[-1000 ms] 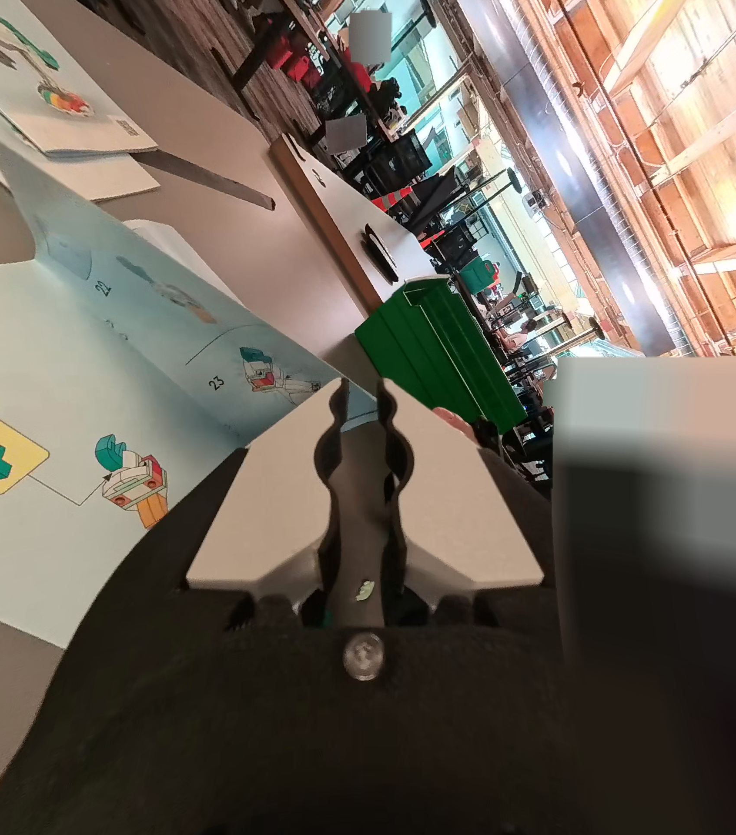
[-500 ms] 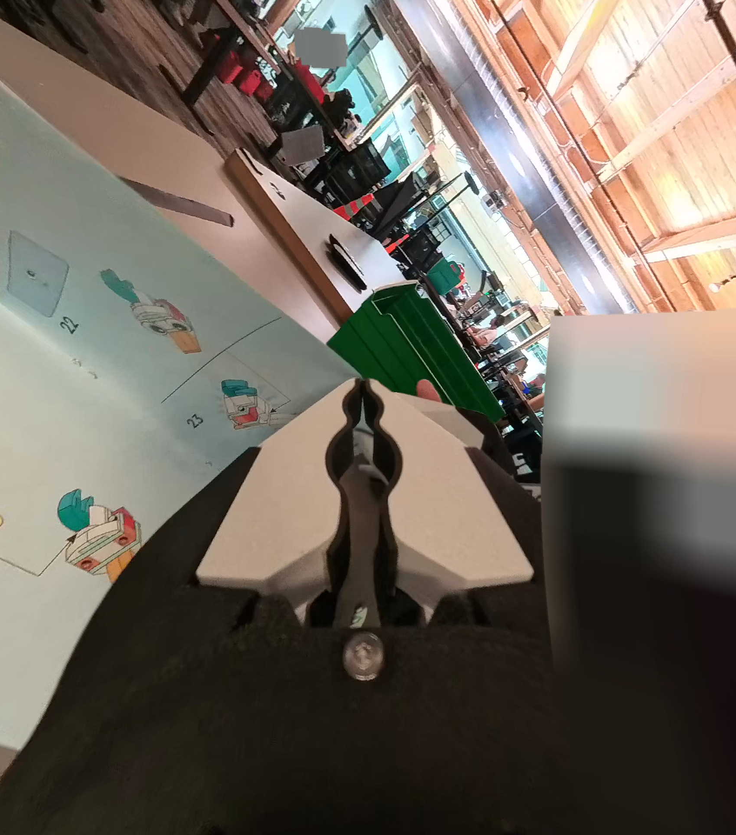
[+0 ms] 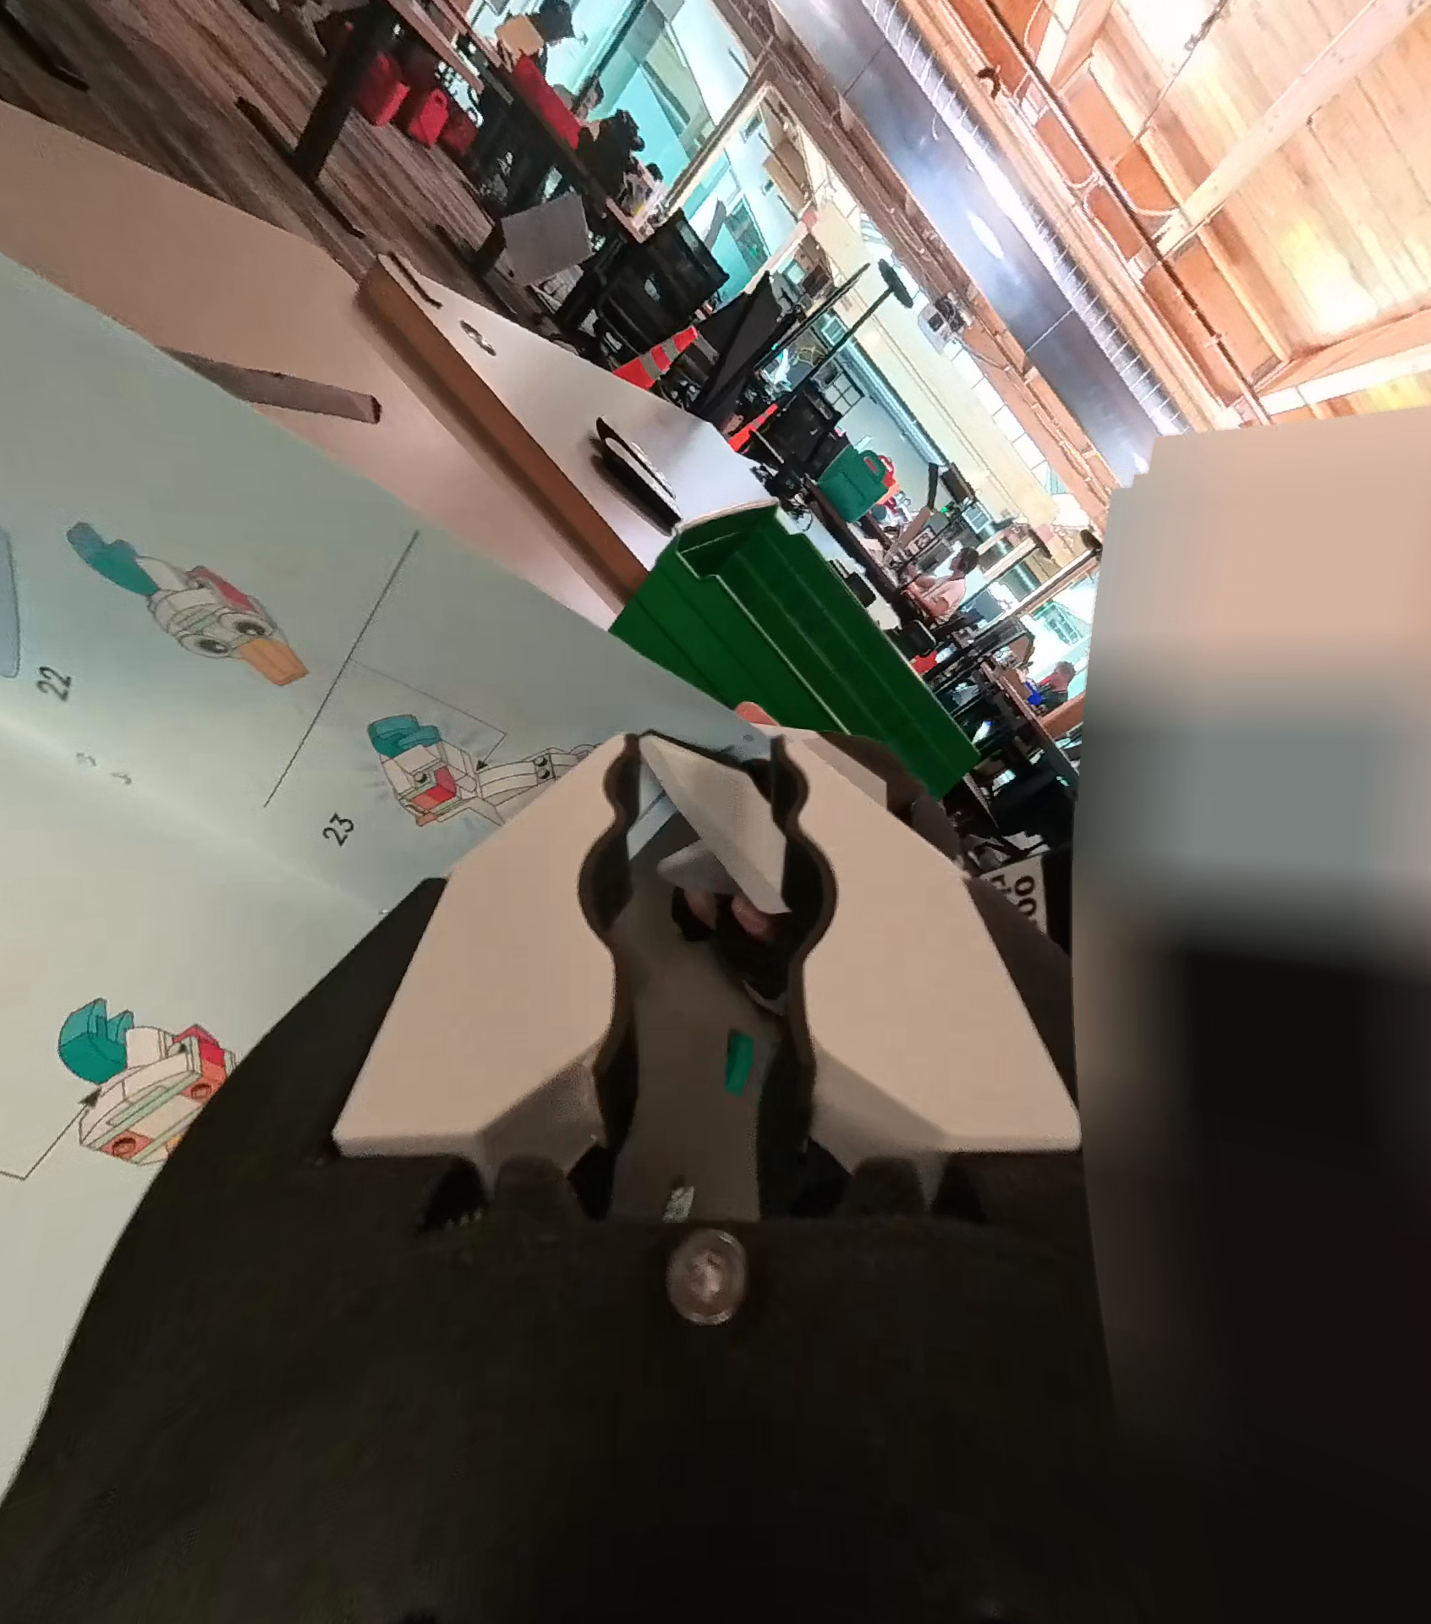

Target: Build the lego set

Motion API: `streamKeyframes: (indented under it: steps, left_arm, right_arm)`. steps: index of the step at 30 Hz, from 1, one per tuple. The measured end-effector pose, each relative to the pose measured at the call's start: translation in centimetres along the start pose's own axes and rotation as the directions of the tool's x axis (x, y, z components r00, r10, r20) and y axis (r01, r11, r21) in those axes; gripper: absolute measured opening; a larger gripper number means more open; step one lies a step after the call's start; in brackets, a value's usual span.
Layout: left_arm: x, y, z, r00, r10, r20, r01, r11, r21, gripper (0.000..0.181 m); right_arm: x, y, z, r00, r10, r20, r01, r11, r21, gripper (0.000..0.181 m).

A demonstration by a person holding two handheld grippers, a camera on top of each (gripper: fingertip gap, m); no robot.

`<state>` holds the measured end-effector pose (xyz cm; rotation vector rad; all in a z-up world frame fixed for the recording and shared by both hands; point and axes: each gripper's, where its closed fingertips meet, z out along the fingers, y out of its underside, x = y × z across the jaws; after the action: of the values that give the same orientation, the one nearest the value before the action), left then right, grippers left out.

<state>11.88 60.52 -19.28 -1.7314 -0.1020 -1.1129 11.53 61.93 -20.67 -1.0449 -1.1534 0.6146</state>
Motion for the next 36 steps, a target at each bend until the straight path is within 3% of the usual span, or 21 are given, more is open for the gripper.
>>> streamKeyframes:
  steps: [5, 10, 14, 17, 23, 36]
  left_arm:
    - [-0.7, -0.5, 0.6, 0.988, 0.093, 0.121, -0.098, 0.995, 0.037, 0.049]
    - [-0.7, -0.3, 0.9, 0.989, 0.082, 0.125, -0.086, 0.996, 0.023, 0.053]
    - [-0.5, 0.1, 1.0, 0.986, 0.106, 0.127, -0.108, 0.994, 0.006, 0.045]
    - [0.0, 0.1, 1.2, 0.967, 0.199, 0.158, -0.203, 0.979, 0.013, 0.037]
    - [-0.3, 0.6, 1.7, 0.828, 0.471, 0.302, -0.477, 0.877, -0.061, 0.019]
    - [0.3, 0.4, 2.2, 0.841, 0.469, 0.270, -0.485, 0.874, -0.006, 0.011]
  right_arm:
    - [0.1, 0.1, 0.0, 1.000, -0.018, -0.018, 0.018, 1.000, -0.009, 0.000]
    - [0.0, 0.1, 0.0, 1.000, -0.020, -0.019, 0.020, 1.000, -0.010, 0.000]
    - [0.3, 0.1, 0.0, 0.999, 0.025, -0.022, -0.026, 1.000, -0.007, 0.000]
    - [0.5, 0.1, 0.1, 0.996, 0.088, -0.024, -0.089, 0.996, -0.004, 0.000]
    - [0.8, 0.3, 0.1, 0.983, 0.183, -0.012, -0.183, 0.983, 0.007, 0.000]
    - [0.7, 0.4, 0.2, 0.981, 0.196, -0.001, -0.196, 0.981, 0.014, 0.000]
